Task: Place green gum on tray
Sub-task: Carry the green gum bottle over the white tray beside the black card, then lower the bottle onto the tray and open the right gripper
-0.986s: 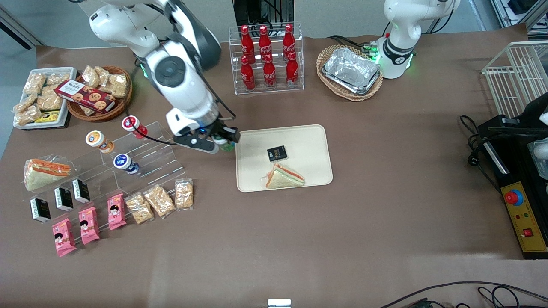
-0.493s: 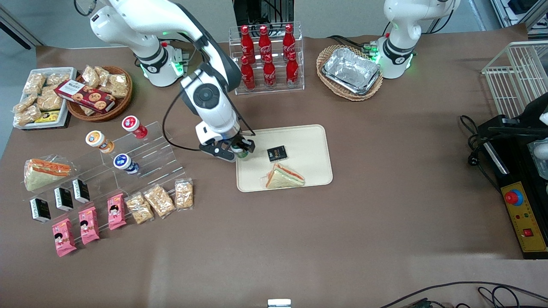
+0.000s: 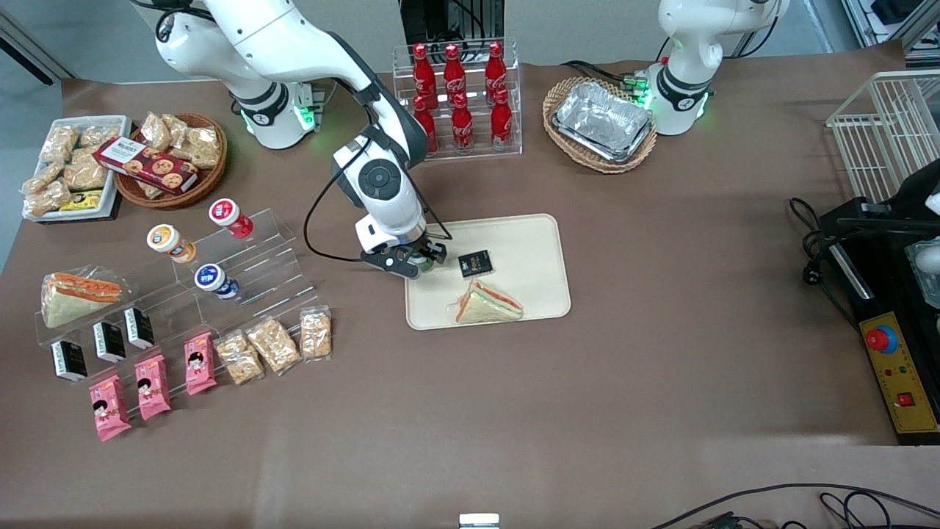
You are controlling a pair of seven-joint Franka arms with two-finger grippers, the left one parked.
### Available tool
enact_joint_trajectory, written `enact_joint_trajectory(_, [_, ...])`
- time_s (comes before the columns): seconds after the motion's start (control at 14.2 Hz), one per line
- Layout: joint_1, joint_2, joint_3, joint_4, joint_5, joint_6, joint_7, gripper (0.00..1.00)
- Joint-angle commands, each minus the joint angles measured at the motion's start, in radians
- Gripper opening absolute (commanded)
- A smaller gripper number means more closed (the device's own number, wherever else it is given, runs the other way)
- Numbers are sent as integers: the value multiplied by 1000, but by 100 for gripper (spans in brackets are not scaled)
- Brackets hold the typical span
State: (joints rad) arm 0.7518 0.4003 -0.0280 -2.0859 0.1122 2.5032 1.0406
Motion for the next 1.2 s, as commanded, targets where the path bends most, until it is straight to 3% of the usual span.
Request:
enact_joint_trajectory(0.0, [15, 26, -10, 0, 6, 51, 18, 88])
enact_joint_trajectory(0.07, [17, 28, -12, 1, 6, 54, 33, 100])
enact_joint_trajectory(0.77, [8, -30, -12, 9, 6, 30, 21, 100])
enact_joint_trajectory(1.13, [-17, -129, -21, 206, -6, -330, -4, 100])
